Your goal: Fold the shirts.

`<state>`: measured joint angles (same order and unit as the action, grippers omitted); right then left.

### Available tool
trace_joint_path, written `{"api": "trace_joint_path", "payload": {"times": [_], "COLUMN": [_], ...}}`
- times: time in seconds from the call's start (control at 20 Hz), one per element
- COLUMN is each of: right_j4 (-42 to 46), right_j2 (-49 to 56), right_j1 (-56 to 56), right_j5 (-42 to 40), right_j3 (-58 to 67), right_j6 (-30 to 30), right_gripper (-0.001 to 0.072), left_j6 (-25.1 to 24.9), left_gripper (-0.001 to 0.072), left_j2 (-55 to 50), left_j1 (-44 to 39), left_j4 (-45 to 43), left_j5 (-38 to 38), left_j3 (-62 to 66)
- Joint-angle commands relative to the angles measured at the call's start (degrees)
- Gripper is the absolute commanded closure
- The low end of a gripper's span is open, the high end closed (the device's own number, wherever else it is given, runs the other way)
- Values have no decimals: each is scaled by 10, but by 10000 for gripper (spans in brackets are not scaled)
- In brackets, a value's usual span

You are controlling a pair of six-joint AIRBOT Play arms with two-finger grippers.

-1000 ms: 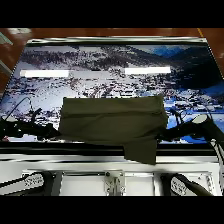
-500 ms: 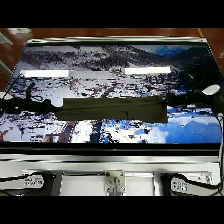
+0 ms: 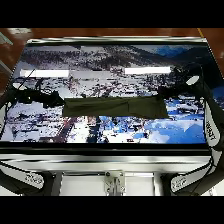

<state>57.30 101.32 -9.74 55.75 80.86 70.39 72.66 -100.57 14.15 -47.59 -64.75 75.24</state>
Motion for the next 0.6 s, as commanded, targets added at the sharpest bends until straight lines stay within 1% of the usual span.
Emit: {"api": "trace_joint_path", "payload": {"times": [0.0,0.05,0.1,0.25,0.35,0.45,0.55], "right_j4": [2,4,13,59,59,38,-13], "right_j2": [12,4,-7,-31,-23,-4,22], "right_j1": [-2,-9,-19,-60,-88,-103,-106], "right_j5": [12,26,45,112,169,192,187], "right_j3": [8,8,8,8,8,8,8], "right_j6": [0,-11,-17,-14,-1,-1,-6], "right_gripper": [210,60,37,34,33,33,33], "left_j6": [7,7,7,12,14,16,26], "left_gripper": [186,177,178,179,179,180,180], "left_j2": [-19,-18,-18,-17,-9,7,21], "left_j1": [-1,3,10,26,26,25,23], "left_j4": [2,2,2,2,2,3,3], "left_j5": [-8,-28,-49,-108,-125,-125,-128], "left_j3": [14,26,42,96,119,123,123]}}
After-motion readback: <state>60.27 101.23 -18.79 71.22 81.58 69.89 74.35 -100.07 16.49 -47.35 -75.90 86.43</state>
